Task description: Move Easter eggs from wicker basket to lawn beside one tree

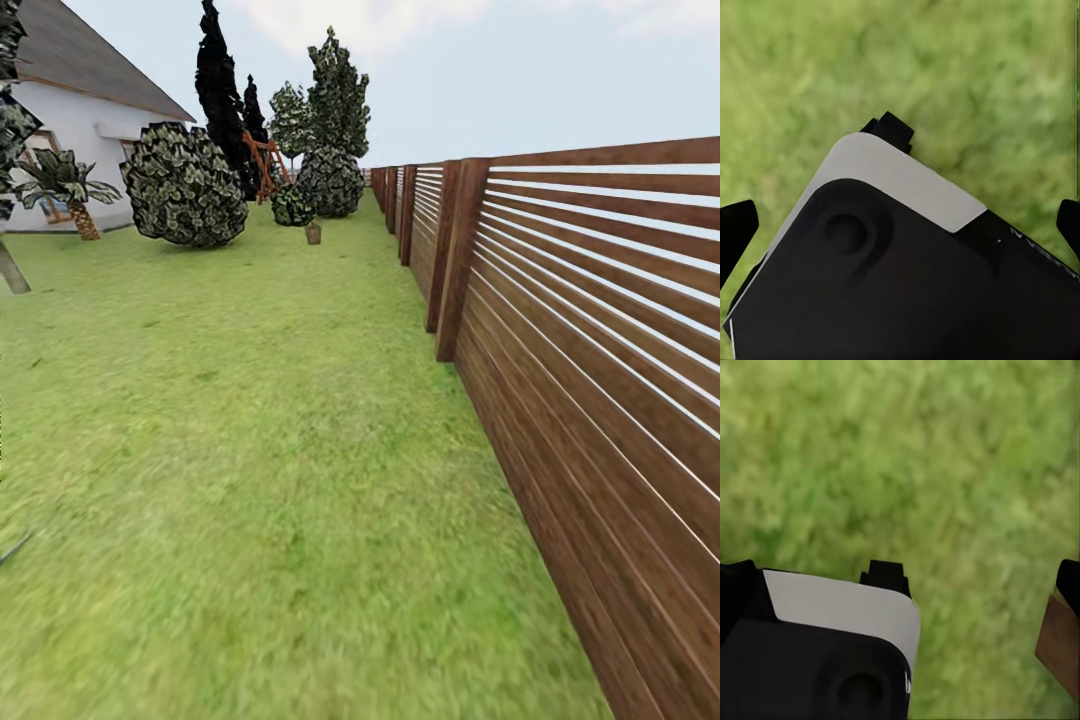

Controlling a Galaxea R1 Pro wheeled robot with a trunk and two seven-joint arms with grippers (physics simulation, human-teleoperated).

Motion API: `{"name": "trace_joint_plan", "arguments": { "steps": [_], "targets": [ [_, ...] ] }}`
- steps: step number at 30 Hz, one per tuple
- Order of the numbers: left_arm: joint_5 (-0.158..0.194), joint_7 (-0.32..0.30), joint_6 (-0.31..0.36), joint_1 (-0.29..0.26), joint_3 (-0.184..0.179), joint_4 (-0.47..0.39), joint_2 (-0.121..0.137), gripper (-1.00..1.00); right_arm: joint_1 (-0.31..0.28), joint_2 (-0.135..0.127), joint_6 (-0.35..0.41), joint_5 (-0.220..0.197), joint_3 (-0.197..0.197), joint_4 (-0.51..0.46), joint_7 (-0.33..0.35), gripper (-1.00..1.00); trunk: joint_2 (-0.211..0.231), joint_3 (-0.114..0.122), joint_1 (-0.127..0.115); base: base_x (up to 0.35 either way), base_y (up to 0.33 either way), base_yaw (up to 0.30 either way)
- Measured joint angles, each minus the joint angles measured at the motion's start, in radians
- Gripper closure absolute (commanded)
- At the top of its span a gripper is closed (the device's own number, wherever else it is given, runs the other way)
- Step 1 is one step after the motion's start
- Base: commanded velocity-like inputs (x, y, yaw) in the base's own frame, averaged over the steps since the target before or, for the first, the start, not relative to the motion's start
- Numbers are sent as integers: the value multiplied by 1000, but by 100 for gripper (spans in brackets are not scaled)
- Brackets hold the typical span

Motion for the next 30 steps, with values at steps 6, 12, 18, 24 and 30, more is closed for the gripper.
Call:
{"name": "trace_joint_plan", "arguments": {
  "steps": [6, 12, 18, 24, 30],
  "targets": [
    [0, 0, 0, 0, 0, 0, 0, -100, 0, 0, 0, 0, 0, 0, 0, -100, 0, -1, 0, 316, 0, 13],
    [0, 0, 0, 0, 0, 0, 0, -100, 0, 0, 0, 0, 0, 0, 0, -100, 0, -1, 0, 316, 0, 2],
    [0, 0, 0, 0, 0, 0, 0, -100, 0, 0, 0, 0, 0, 1, 0, -100, 0, -1, 0, 316, 0, 170],
    [0, 0, 0, 0, 0, 0, 0, -100, 0, 0, 0, 2, 0, 0, 0, -100, 0, -1, 0, 316, 0, 57],
    [0, 0, 0, 0, 0, 0, 0, -100, 0, 0, 0, 5, 1, 0, 0, -100, 0, -1, 0, 316, 0, 2]
  ]
}}
